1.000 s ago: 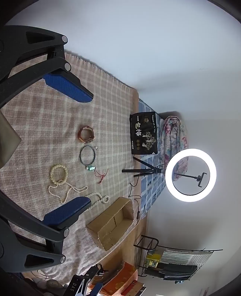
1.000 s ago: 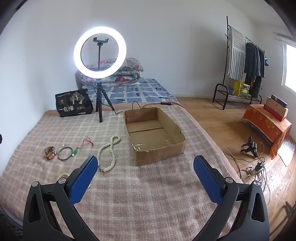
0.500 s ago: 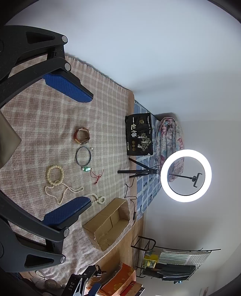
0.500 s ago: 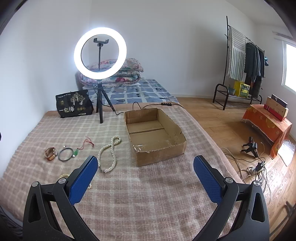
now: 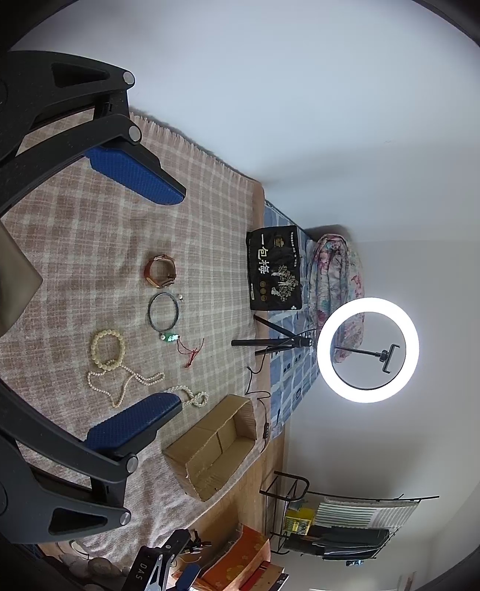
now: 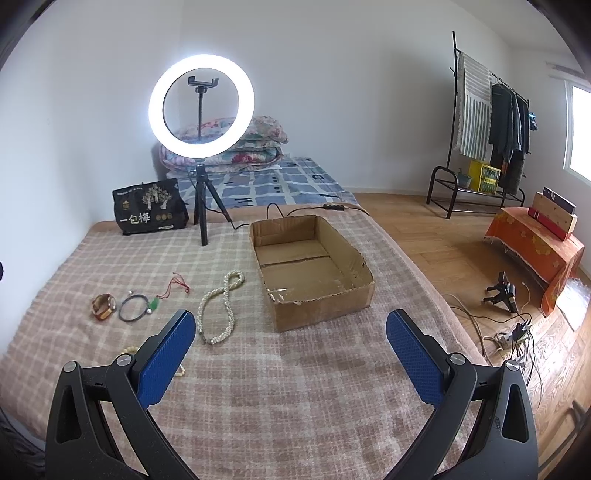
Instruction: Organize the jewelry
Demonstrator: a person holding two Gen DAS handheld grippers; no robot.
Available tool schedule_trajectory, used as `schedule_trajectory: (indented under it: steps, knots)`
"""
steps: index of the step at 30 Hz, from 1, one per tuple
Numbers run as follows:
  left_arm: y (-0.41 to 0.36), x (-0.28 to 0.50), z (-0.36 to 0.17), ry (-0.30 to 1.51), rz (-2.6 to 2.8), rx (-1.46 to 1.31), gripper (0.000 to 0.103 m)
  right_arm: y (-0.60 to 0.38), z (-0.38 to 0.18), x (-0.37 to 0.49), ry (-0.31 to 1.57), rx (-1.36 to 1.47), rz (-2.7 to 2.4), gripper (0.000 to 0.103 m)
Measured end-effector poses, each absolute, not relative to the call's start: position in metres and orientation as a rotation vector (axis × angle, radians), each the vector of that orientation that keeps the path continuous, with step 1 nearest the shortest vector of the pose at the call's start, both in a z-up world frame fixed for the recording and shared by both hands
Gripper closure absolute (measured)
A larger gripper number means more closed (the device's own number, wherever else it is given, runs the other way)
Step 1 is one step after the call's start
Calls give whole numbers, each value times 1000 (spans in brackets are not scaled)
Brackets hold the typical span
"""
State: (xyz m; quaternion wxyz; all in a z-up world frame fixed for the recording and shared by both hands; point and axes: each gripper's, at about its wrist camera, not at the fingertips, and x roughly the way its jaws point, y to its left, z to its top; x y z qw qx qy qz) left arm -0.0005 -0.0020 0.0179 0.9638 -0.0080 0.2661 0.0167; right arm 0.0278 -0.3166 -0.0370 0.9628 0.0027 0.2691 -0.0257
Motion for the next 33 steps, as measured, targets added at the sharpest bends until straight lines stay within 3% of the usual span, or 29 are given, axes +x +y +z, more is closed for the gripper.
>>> schedule_trajectory:
  steps: [33]
  knots:
    - [-3,-3,15,534,34,-14,0,-315,-37,28,547,5,-52,1]
